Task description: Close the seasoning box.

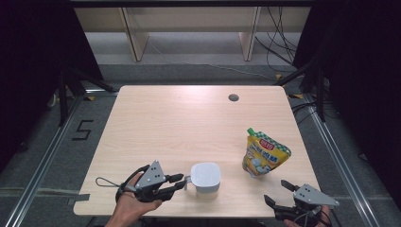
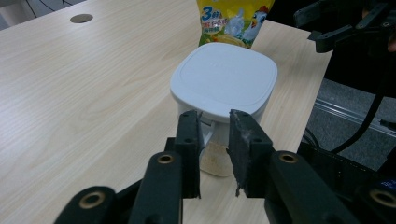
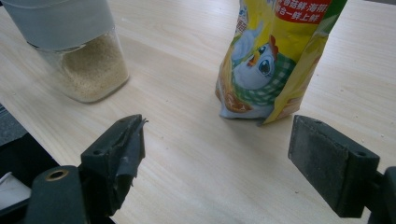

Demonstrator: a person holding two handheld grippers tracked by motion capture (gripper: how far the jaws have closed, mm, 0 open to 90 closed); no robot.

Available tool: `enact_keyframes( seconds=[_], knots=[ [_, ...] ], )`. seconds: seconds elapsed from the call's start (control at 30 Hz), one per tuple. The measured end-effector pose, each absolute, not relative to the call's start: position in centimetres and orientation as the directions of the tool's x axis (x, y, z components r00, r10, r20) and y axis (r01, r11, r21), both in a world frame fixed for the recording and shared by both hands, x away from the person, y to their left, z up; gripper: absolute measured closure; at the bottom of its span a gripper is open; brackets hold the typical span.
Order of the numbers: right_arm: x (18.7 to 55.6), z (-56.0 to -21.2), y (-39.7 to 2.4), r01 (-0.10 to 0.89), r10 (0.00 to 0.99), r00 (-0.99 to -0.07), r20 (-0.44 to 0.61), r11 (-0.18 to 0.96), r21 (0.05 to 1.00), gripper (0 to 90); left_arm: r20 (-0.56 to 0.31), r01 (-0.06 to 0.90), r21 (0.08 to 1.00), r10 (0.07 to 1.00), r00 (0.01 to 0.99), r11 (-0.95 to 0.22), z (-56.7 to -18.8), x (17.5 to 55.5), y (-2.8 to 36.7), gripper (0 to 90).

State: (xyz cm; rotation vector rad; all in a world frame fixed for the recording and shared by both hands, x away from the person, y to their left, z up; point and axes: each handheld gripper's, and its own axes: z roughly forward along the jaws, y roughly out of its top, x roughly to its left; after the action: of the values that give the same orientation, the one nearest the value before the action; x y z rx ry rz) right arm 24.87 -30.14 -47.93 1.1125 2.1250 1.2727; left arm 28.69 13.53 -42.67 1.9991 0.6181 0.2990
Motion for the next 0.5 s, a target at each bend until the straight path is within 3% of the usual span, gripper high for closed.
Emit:
enact_keyframes(
  seconds=[0.33,0.5],
  knots=[
    [24.8,-47.9,-30.1,0.419,0.808,-0.588,0.039,0.263,0.869,19.7,-0.068,0.319,0.881,0.575,0.815,-0.349,-43.7,28.2,14.8,44.3],
    [24.6,-47.9,-30.0,0.439,0.814,-0.578,0.062,0.246,0.864,19.6,-0.086,0.343,0.878,0.594,0.800,-0.334,-44.1,27.6,15.4,39.5]
  ],
)
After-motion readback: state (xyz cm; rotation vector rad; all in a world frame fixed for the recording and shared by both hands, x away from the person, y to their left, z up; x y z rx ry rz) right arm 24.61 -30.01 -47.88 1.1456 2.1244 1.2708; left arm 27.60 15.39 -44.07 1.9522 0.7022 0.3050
